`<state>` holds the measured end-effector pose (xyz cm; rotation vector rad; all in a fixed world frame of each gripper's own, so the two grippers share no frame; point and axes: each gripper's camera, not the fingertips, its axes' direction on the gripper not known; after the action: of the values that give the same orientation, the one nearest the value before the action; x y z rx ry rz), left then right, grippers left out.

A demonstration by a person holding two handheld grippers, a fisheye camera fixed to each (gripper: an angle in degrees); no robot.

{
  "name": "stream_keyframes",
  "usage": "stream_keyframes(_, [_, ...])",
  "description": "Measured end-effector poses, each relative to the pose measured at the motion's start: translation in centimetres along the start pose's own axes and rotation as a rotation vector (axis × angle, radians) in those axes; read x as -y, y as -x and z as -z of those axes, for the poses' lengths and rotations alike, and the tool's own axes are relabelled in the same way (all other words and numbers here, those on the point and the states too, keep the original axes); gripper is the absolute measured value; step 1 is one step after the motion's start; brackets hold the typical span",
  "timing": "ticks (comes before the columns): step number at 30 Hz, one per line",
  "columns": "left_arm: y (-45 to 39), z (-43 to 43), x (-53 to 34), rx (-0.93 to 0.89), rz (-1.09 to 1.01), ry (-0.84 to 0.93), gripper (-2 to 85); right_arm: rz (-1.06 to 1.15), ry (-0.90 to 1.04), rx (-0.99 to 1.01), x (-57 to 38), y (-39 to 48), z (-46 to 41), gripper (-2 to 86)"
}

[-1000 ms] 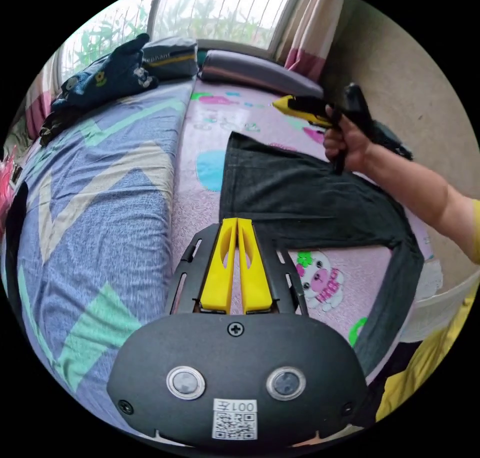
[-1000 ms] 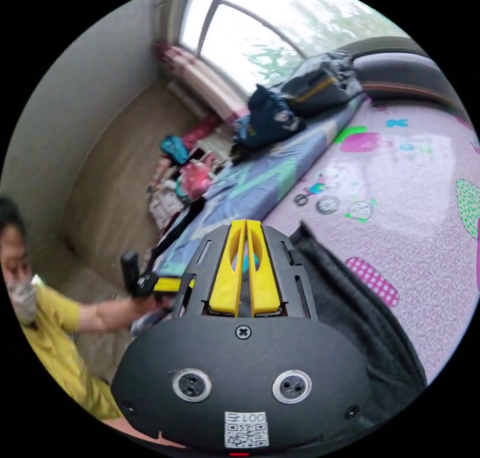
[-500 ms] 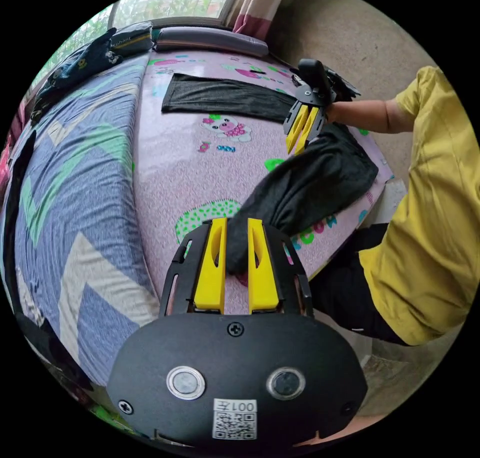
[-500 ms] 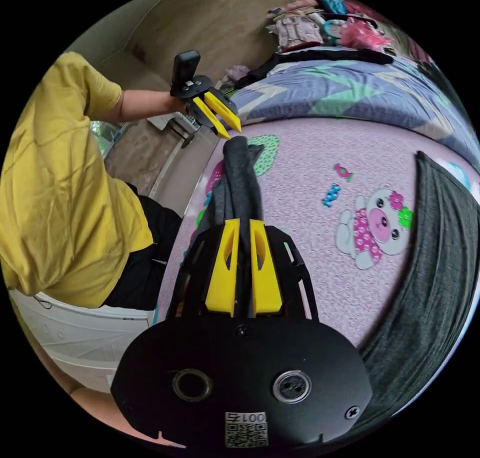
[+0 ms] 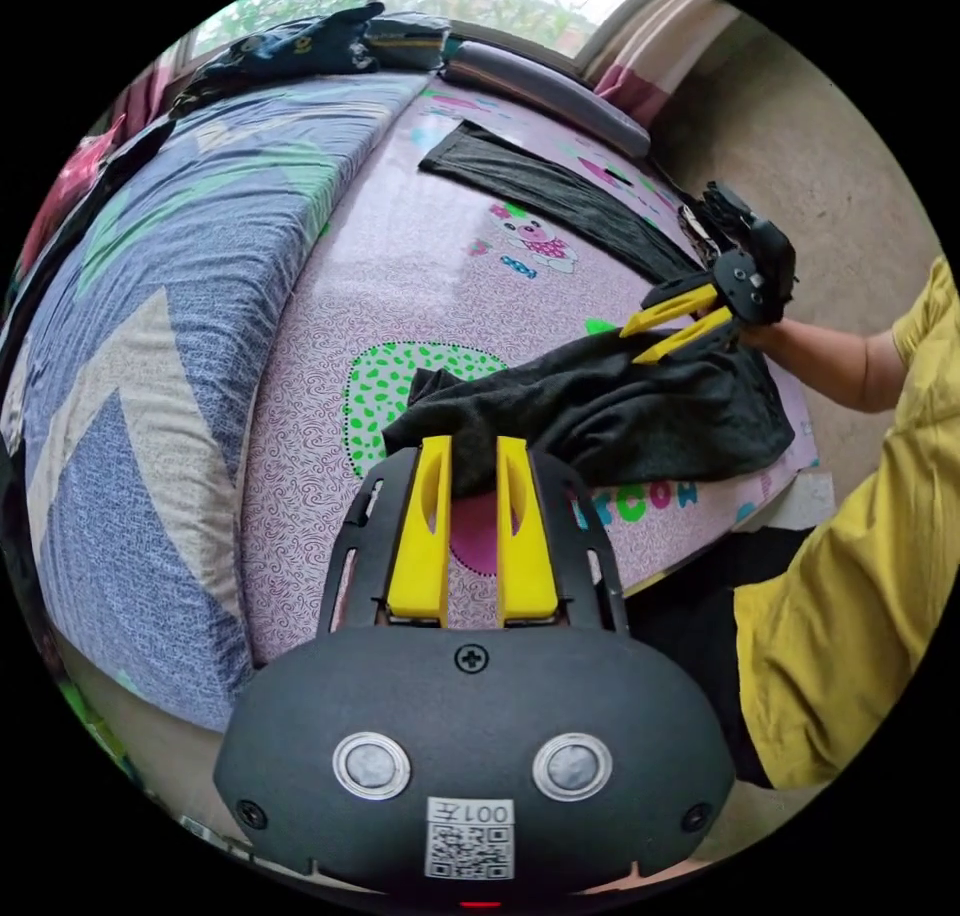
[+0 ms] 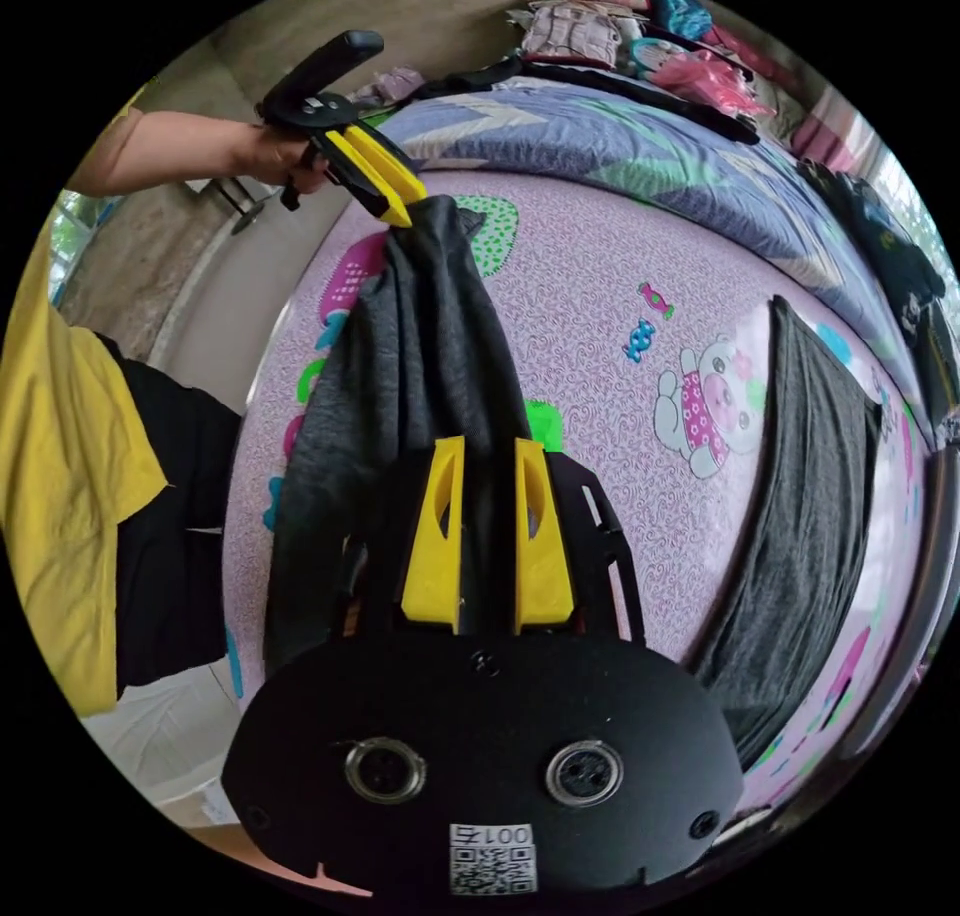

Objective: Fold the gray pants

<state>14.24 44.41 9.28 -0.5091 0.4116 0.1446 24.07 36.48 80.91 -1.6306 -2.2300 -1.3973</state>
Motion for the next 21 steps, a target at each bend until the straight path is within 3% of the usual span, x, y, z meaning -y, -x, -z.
stream_keyframes(7, [-1.0,4.1,-0.8,-0.041,0.109,-0.008,-1.3,-0.052,-0.041,0.126,-2.1,0.1,-0.2,0.8])
stream_keyframes(11, [-5.5,10.7,-1.5,-0.112,0.137,0.042,-1.4,0.17,-0.168,0.511,-5.1,2.2,3.7,0.4])
stream_keyframes(15, [-7.9,16.0,0.9,-0.187,0.158,0.015,-1.4,0.101,-0.404,0.807,-7.7,-2.9,8.0,0.3])
stream_keyframes(21, [-1.0,11.4,9.4,-0.264,0.319,0.075,0.1,-0.352,-0.548,0.567,-8.7,-14.3,6.2,0.5])
